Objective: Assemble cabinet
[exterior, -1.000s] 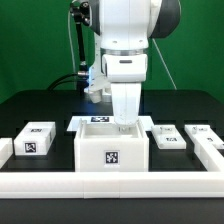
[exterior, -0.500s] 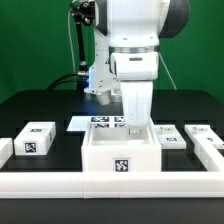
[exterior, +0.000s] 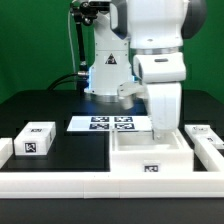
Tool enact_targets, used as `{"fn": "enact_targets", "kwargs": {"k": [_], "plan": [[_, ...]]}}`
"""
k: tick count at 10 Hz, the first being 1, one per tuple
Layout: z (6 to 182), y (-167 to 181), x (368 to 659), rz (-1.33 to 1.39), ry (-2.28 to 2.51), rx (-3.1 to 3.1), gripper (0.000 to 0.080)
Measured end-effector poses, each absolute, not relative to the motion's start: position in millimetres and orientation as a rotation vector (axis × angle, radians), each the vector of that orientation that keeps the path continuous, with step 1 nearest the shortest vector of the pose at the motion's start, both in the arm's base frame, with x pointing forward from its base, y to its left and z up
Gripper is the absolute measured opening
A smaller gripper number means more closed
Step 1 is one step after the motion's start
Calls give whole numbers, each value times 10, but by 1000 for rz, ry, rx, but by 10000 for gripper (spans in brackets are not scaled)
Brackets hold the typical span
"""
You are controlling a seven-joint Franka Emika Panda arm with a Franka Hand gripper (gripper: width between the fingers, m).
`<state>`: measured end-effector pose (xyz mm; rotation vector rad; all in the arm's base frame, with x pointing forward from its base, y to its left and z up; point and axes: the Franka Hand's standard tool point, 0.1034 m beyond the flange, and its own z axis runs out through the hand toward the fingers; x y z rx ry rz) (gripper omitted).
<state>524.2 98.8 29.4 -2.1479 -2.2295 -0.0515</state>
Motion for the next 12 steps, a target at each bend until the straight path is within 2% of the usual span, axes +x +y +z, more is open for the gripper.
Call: {"fn": "enact_targets", "kwargs": {"k": [4, 10, 11, 12], "plan": [[279, 1209, 5242, -21, -2208, -2126, 31], [278, 1226, 5236, -14, -2201, -2126, 39], [277, 1223, 5236, -14, -2200, -2126, 264], [276, 1219, 5236, -14, -2199, -2127, 415]]}}
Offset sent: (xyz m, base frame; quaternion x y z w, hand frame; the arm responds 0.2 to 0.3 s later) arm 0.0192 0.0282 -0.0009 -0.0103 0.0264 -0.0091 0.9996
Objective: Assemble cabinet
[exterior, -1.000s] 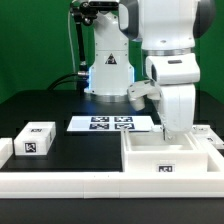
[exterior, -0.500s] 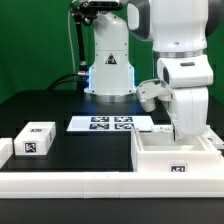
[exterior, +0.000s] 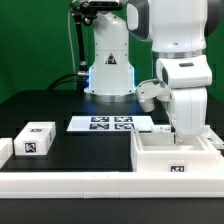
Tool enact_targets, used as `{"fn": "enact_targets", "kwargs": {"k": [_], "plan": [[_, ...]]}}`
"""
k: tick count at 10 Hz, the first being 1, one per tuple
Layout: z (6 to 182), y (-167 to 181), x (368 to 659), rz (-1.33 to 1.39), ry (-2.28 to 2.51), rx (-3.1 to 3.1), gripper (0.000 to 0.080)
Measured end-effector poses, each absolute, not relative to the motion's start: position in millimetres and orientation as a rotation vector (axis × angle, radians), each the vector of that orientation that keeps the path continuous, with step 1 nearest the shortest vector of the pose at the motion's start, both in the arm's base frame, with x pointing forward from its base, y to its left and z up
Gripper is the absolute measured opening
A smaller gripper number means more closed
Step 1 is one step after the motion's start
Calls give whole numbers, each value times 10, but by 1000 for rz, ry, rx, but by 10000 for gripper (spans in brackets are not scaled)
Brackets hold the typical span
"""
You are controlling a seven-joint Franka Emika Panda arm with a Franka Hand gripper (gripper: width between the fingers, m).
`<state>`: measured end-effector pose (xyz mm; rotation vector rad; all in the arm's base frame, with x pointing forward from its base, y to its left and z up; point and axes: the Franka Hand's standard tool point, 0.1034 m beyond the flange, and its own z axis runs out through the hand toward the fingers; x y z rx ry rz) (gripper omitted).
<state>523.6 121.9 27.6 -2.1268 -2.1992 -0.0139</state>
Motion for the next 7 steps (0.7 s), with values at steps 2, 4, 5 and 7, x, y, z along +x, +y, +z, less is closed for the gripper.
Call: {"fn": "enact_targets", "kwargs": {"k": [2, 4, 5, 7], "plan": [[273, 1213, 5236, -13, -2198, -2128, 551], [271, 1211, 5235, -13, -2197, -2128, 644], [269, 1210, 5234, -12, -2197, -2128, 644], [266, 1208, 5233, -12, -2196, -2128, 648]]}}
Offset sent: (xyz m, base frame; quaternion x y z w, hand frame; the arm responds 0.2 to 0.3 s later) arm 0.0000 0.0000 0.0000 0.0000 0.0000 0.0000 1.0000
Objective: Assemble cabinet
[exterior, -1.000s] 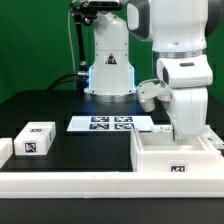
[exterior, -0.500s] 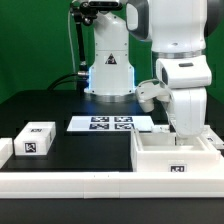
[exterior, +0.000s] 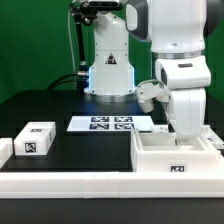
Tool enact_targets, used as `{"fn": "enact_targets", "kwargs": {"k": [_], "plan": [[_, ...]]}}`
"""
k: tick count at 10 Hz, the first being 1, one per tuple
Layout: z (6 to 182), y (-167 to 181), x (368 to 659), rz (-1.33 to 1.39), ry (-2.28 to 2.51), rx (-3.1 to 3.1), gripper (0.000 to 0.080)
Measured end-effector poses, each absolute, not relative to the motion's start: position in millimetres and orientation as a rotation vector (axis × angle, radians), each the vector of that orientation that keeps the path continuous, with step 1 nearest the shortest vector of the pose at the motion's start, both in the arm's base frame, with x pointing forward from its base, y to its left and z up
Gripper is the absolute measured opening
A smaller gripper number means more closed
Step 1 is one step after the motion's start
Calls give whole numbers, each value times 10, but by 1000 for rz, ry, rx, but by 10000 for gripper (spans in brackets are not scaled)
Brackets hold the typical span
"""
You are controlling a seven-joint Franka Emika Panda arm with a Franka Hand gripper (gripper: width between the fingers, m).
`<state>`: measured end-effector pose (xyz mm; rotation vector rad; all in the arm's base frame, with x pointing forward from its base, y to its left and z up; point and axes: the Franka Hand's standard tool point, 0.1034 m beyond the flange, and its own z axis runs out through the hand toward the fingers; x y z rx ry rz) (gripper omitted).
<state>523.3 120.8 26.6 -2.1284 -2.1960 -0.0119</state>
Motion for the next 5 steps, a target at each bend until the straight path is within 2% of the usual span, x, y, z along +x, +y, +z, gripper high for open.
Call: {"fn": "enact_targets", "kwargs": {"k": [3, 4, 5], "plan": [[265, 1204, 5232, -11, -2195, -2129, 648], [359, 1195, 5237, -4, -2191, -2144, 648], [539, 1186, 5211, -2, -2192, -2165, 648]]}}
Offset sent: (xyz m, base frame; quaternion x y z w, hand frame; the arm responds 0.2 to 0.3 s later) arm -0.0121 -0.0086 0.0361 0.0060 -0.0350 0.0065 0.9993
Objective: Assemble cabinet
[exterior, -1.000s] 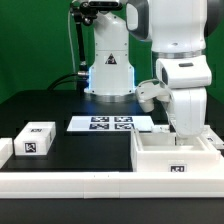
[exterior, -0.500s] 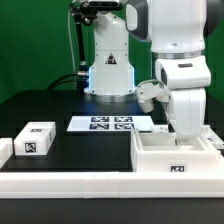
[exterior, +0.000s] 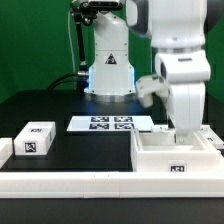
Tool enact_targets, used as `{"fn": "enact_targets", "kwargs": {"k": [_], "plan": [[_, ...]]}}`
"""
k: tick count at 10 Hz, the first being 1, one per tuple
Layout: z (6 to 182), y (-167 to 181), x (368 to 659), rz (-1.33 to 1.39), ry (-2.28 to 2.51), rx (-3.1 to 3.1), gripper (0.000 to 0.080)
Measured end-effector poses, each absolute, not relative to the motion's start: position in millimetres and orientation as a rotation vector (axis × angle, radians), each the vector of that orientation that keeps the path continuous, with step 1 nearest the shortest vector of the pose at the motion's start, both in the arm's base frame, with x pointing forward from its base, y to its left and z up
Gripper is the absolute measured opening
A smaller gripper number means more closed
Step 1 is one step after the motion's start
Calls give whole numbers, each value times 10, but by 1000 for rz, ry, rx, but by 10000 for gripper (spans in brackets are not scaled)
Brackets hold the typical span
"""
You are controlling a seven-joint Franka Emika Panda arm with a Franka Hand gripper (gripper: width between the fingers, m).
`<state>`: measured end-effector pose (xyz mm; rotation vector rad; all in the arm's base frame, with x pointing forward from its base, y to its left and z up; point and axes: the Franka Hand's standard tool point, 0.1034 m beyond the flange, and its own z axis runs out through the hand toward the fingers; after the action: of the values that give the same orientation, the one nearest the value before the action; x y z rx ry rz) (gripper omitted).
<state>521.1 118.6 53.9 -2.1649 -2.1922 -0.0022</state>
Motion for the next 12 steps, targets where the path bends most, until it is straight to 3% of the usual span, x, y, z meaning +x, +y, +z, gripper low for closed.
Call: {"fn": "enact_targets", "kwargs": {"k": [4, 6, 12], "plan": [[875, 1414, 5018, -23, -2184, -2209, 648], [832, 1738, 4841, -23, -2180, -2188, 648], [790, 1752, 4802, -36, -2166, -2198, 648]]}}
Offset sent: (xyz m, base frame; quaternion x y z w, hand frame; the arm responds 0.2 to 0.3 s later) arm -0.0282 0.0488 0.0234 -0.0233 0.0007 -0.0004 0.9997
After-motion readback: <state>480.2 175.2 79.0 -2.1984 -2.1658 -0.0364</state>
